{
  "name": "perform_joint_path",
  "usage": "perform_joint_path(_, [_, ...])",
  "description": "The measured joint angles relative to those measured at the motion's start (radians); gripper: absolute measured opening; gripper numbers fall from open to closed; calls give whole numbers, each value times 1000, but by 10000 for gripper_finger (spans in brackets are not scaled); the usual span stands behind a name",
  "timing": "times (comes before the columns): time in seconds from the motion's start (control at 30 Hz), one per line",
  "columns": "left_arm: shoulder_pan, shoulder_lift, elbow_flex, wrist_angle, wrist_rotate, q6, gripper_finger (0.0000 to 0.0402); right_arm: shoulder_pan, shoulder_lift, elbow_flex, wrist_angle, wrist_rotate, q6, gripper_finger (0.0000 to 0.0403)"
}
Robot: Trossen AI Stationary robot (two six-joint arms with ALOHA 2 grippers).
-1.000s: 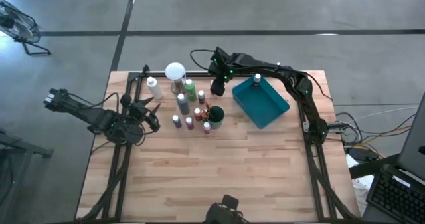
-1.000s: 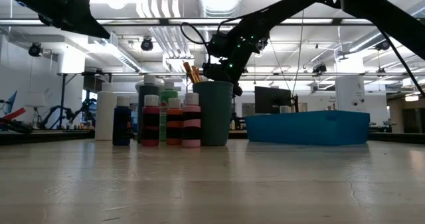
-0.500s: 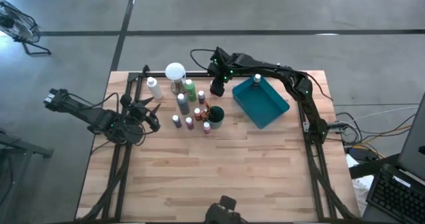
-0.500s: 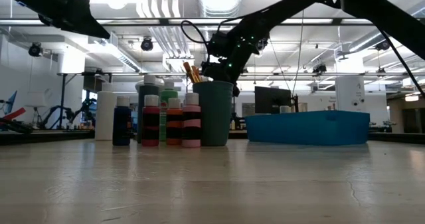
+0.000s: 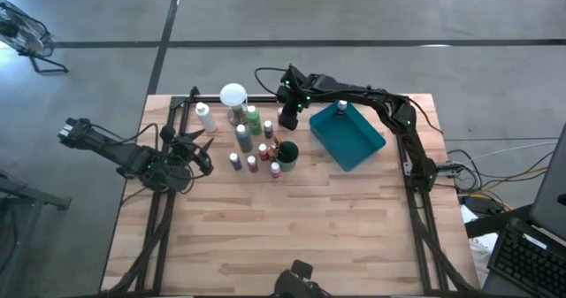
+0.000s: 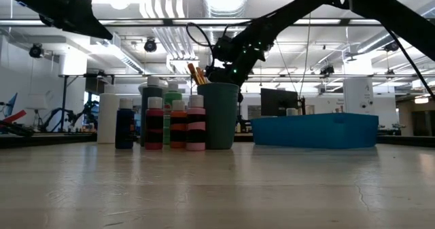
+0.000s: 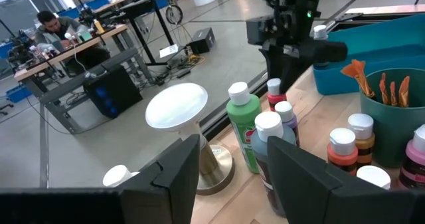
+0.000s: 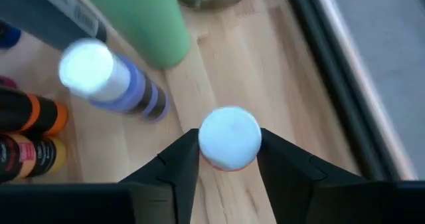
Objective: Pick & Place Paint Supplies
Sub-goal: Put the light orange paint bottle into blue bin
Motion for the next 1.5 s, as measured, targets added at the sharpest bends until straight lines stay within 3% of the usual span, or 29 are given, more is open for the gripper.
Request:
perform_joint_path(0.23, [0,1,0,0,0,0,181,-1,0,-12,20,4,0,95])
perform_joint_path(0.83, [0,3,0,0,0,0,181,-2,-10,-4,-26,3,22,95])
perform_joint_path(0.9, [0,3,0,0,0,0,181,-2,-10,-3,-31,3,28,106])
perform_joint_path(1.07, [0,3,0,0,0,0,181,-2,-10,-3,-30,3,38,194])
perform_joint_path(1.17, [0,3,0,0,0,0,181,-2,-10,-3,-30,4,38,223])
perform_joint_path(1.33, [0,3,0,0,0,0,181,0,-10,-3,-26,4,38,226])
perform_joint_path(1.5, [0,3,0,0,0,0,181,0,-10,-3,-39,4,41,191])
